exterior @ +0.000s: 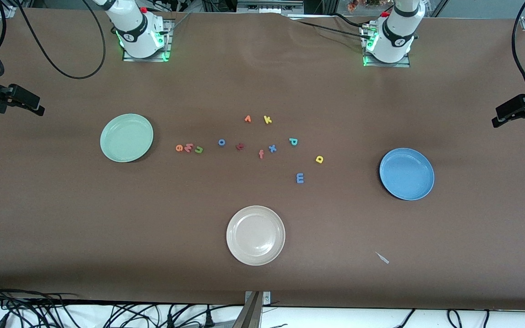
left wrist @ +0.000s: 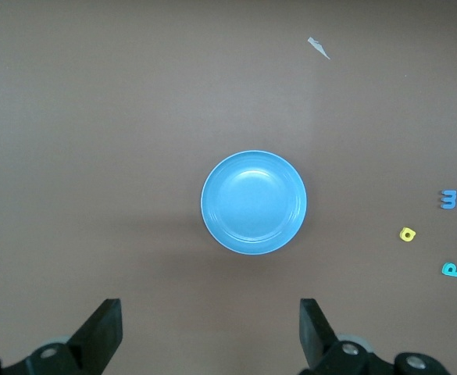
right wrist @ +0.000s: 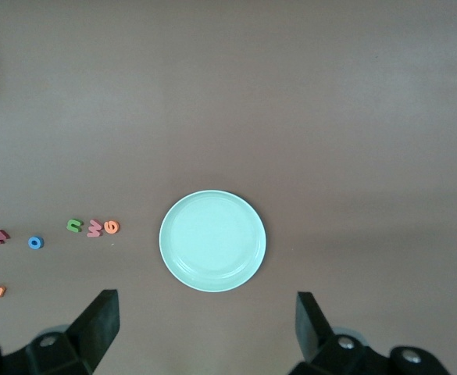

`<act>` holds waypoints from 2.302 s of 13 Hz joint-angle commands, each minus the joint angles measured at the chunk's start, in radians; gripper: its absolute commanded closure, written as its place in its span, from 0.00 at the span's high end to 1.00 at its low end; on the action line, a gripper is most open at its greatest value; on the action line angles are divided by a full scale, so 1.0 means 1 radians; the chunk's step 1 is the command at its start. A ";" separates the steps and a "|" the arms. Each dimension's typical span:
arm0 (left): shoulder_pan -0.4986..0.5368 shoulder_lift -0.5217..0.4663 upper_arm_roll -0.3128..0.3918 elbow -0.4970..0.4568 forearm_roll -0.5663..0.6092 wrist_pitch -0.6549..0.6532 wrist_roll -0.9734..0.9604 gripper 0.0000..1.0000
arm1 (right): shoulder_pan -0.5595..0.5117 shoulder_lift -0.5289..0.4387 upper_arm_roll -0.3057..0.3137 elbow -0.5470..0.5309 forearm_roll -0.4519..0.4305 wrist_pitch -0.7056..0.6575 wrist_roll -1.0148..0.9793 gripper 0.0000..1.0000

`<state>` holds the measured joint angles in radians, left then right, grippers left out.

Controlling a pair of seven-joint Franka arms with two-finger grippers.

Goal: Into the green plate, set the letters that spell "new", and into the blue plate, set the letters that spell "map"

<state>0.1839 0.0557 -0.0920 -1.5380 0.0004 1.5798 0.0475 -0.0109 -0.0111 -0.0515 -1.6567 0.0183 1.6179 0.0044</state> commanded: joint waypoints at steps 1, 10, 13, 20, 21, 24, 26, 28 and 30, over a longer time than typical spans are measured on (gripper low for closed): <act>0.008 -0.016 -0.005 -0.010 -0.022 -0.020 0.015 1.00 | -0.003 -0.010 0.005 -0.014 -0.001 0.011 0.008 1.00; -0.006 -0.019 -0.023 -0.007 -0.010 -0.023 0.023 1.00 | -0.003 -0.010 0.005 -0.014 -0.001 0.005 -0.001 1.00; -0.004 -0.022 -0.028 -0.007 -0.010 -0.023 0.025 1.00 | -0.003 -0.010 0.005 -0.014 -0.001 0.005 -0.001 1.00; -0.003 -0.020 -0.034 -0.008 -0.008 -0.017 0.026 1.00 | -0.003 -0.010 0.005 -0.014 -0.001 0.005 -0.001 1.00; -0.003 -0.019 -0.034 -0.011 -0.008 -0.017 0.026 1.00 | -0.003 -0.010 0.005 -0.014 -0.001 0.005 -0.001 1.00; -0.003 -0.019 -0.034 -0.010 -0.008 -0.014 0.025 1.00 | -0.003 -0.010 0.005 -0.014 -0.001 0.005 -0.001 1.00; -0.003 -0.016 -0.034 -0.010 -0.005 -0.006 0.025 1.00 | -0.003 -0.010 0.005 -0.014 -0.001 0.005 -0.001 1.00; -0.003 -0.016 -0.034 -0.011 -0.005 -0.006 0.025 1.00 | -0.003 -0.010 0.005 -0.014 -0.001 0.005 -0.001 1.00; -0.003 -0.017 -0.034 -0.010 -0.005 -0.006 0.025 1.00 | -0.003 -0.010 0.005 -0.014 -0.001 0.005 -0.001 1.00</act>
<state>0.1772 0.0493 -0.1237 -1.5397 0.0003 1.5674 0.0486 -0.0109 -0.0111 -0.0514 -1.6592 0.0183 1.6180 0.0042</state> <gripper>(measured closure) 0.000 0.000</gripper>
